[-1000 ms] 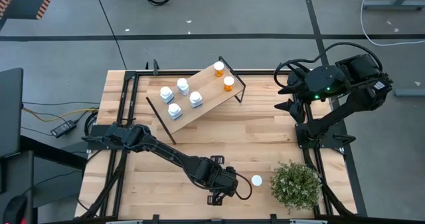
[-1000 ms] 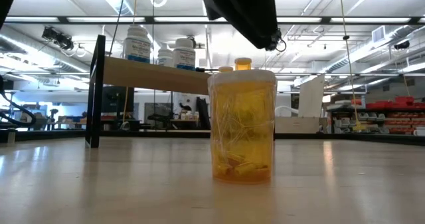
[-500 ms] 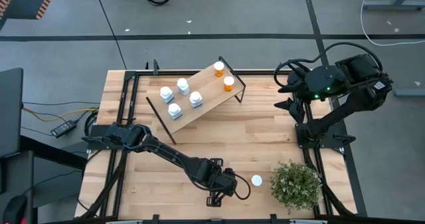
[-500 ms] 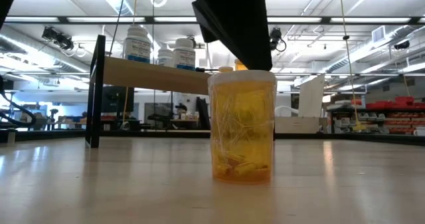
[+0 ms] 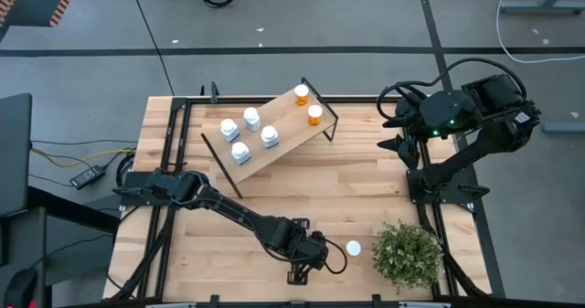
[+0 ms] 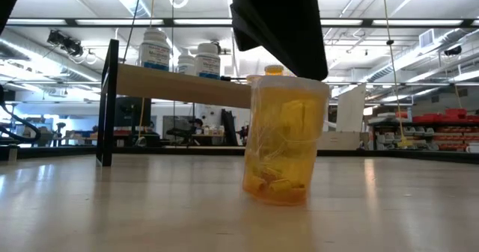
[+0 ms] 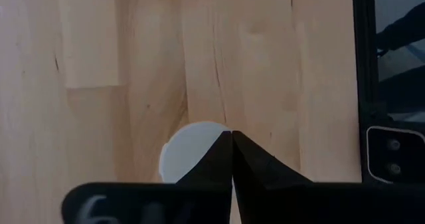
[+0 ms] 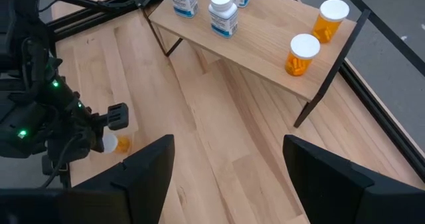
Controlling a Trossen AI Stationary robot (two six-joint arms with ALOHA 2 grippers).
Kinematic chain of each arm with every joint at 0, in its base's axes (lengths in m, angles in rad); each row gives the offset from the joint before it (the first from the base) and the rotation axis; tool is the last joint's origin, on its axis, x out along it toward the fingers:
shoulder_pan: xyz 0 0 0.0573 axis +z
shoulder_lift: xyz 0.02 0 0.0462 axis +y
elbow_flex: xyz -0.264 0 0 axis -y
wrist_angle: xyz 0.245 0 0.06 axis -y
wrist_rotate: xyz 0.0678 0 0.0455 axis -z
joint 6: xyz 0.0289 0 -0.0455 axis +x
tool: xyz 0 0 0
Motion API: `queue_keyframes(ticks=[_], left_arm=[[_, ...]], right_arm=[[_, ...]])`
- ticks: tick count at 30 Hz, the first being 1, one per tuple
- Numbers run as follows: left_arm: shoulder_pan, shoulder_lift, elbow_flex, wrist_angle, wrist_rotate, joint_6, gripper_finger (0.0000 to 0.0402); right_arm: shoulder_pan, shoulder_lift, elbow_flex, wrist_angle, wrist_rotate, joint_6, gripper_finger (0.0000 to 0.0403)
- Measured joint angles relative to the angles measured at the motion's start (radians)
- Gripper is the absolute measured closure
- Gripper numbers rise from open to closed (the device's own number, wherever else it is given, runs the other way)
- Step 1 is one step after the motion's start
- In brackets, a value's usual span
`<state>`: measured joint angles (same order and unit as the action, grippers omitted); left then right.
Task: Pick and place medicine bottles onto shelf by color
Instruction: Put the orange pill bottle on the shelf
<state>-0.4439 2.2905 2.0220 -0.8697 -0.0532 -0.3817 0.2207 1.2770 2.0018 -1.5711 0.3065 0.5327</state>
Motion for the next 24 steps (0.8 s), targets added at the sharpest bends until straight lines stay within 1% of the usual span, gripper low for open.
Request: queue_keyframes(ticks=[11, 18, 24], left_arm=[[0.028, 0.003, -0.002, -0.006, -0.003, 0.009, 0.0396], [0.035, 0.0, -0.002, -0.082, -0.002, 0.0, 0.0382], [0.035, -0.031, -0.001, -0.152, -0.003, 0.0, 0.0397]], right_arm=[[0.0, 0.0, 0.0, 0.0, 0.009, 0.002, 0.0114], [0.0, 0.0, 0.0, 0.0, 0.009, 0.002, 0.0114], [0.0, 0.0, 0.0, 0.0, 0.009, 0.002, 0.0114]])
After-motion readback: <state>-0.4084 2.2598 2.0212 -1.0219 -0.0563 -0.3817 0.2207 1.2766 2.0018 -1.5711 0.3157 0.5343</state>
